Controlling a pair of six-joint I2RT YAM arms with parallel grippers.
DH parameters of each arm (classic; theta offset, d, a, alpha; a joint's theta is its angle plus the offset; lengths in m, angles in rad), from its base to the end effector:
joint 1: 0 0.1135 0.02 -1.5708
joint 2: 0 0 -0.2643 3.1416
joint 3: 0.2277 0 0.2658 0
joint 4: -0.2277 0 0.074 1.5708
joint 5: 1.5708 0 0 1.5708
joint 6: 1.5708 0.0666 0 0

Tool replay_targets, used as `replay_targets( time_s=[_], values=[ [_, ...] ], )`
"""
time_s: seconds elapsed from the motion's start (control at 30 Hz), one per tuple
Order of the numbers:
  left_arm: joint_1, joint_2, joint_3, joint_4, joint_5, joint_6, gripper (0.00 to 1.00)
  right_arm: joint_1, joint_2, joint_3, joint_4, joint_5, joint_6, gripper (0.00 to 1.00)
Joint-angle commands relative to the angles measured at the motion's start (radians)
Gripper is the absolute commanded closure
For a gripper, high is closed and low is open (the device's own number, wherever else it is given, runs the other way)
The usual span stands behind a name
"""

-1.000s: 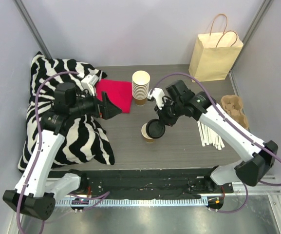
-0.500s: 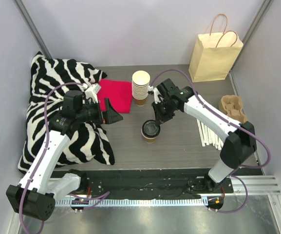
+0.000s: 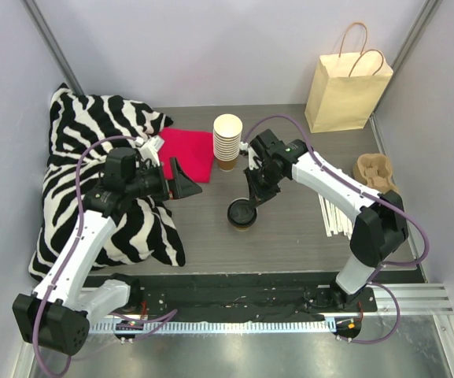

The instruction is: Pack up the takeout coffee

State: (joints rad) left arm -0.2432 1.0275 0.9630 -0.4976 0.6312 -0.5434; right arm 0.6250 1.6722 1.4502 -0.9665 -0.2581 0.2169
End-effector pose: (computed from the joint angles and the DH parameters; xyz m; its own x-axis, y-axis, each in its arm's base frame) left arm 0.2368 -0.0993 0.3148 -0.7939 -0.2331 -0.5616 0.3138 0.6341 -0.7067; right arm 0.2854 0.2269 0.2496 -0.8732 -0.3734 -0.3134 -0.4659 0.8282 0.3115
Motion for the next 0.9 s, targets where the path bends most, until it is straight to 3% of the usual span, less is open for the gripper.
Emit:
replay_targets(
  time_s=[0.0,0.87],
  values=[
    [0.001,-0.001,-0.013,0.083,0.048,-0.018,0.00,-0.022,0.006,0.064,0.000,-0.030,-0.007,0.99],
    [-0.018,0.017,-0.055,0.134,0.082,-0.029,0.00,-0.080,0.073,0.070,-0.014,-0.112,-0.020,0.99]
  ],
)
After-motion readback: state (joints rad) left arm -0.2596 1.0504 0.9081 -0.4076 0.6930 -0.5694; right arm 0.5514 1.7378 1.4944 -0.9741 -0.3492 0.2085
